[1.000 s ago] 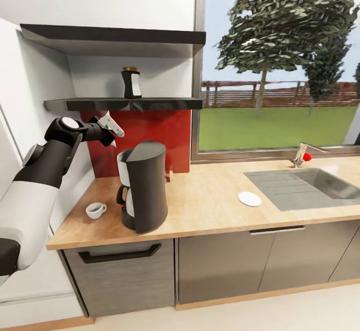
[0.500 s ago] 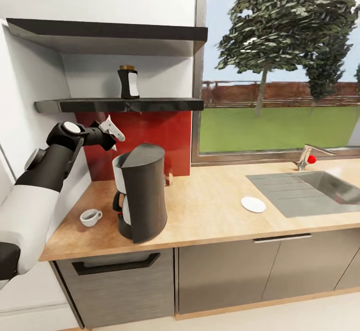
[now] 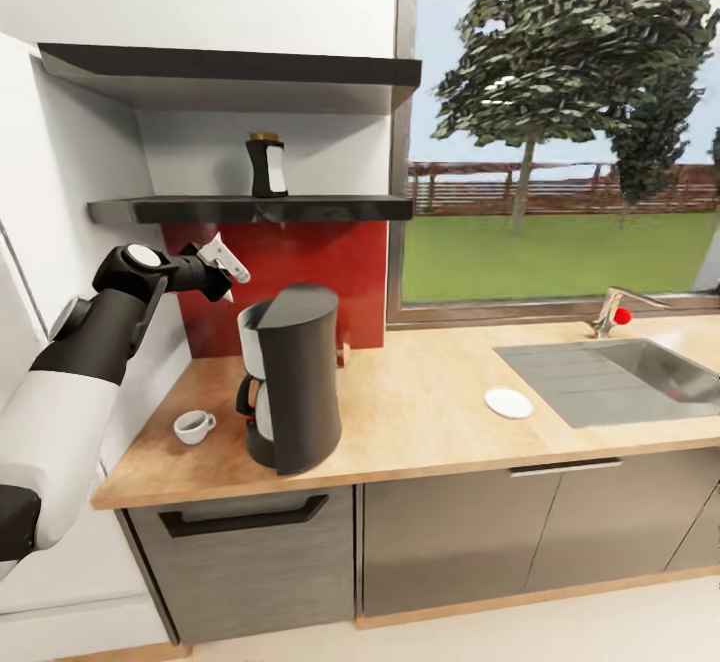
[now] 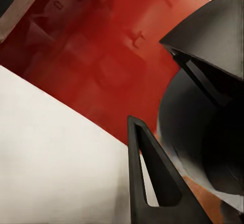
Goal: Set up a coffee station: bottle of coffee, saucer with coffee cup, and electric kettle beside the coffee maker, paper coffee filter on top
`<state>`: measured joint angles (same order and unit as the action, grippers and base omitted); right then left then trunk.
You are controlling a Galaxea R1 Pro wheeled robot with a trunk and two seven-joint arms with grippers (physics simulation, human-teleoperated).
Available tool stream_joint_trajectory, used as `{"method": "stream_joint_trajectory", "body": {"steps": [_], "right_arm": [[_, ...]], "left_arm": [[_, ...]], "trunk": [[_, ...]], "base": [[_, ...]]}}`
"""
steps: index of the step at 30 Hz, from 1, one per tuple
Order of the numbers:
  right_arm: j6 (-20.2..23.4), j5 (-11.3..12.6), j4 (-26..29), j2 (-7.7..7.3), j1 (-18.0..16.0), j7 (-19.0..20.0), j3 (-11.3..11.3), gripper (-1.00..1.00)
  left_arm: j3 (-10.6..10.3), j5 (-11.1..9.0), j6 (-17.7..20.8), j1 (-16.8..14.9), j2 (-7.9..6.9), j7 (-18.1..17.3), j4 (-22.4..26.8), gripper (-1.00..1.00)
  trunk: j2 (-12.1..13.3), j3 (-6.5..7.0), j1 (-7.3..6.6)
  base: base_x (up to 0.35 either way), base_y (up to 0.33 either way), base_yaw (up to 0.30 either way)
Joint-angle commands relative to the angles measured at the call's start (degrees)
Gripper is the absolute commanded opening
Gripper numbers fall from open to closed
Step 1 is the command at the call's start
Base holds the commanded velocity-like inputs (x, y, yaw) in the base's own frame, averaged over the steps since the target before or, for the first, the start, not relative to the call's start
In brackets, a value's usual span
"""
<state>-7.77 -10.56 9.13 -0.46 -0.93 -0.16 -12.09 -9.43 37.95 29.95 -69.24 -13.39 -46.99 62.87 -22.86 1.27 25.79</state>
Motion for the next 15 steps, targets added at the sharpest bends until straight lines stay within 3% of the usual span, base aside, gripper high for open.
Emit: {"method": "stream_joint_trajectory", "body": {"steps": [1,9,15], "right_arm": [[-0.2,-0.6,-0.1,0.02,0.0,0.0,-0.5,1.0],[-0.2,-0.6,-0.1,0.02,0.0,0.0,-0.5,1.0],[-0.2,-0.6,-0.1,0.02,0.0,0.0,-0.5,1.0]], "left_arm": [[-0.1,0.4,0.2,0.0,-0.05,-0.2,0.1,-1.0],[0.0,0.4,0.2,0.0,-0.05,-0.1,0.1,-1.0],[-0.1,0.5,0.2,0.0,-0.05,-0.1,0.1,-1.0]], "trunk": [[-0.1,-0.03,-0.01],[-0.1,-0.03,-0.01],[-0.1,-0.03,-0.01]], "base": [[-0.277,0.182,0.0],[-0.224,0.181,-0.015],[0.003,0.028,-0.22]]}}
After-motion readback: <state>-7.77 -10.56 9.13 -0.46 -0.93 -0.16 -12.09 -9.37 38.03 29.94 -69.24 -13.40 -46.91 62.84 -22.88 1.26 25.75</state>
